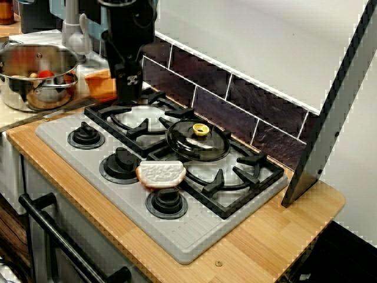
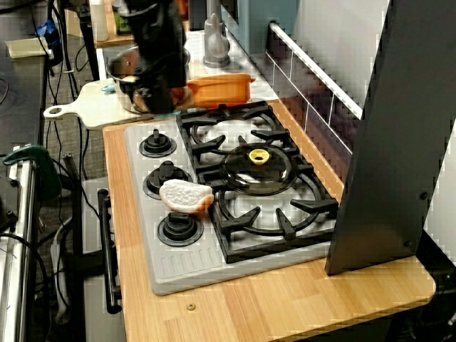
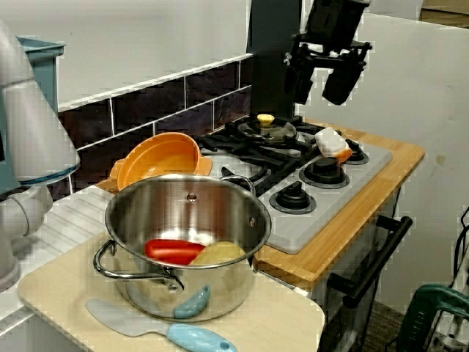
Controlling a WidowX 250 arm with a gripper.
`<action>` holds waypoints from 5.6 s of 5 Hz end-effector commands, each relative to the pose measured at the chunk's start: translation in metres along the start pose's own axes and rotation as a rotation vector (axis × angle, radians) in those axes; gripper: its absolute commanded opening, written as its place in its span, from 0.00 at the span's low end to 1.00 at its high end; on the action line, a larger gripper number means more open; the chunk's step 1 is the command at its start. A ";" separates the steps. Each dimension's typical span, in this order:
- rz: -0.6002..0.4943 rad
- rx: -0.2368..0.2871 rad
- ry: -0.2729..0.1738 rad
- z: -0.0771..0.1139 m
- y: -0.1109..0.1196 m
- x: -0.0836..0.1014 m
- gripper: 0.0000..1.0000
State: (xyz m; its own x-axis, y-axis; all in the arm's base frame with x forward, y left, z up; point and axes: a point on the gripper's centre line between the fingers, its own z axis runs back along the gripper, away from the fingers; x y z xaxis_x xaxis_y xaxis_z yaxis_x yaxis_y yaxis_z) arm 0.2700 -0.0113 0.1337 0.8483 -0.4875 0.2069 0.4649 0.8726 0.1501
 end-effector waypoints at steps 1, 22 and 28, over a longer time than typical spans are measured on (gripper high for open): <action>-0.042 -0.010 -0.026 0.005 -0.033 -0.019 1.00; 0.032 -0.111 0.118 -0.072 -0.072 0.007 1.00; 0.128 -0.140 0.095 -0.025 -0.034 0.002 0.00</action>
State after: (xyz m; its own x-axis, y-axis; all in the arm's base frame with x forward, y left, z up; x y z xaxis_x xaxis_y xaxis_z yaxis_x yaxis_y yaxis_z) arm 0.2583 -0.0479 0.0884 0.9274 -0.3688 0.0622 0.3708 0.9284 -0.0239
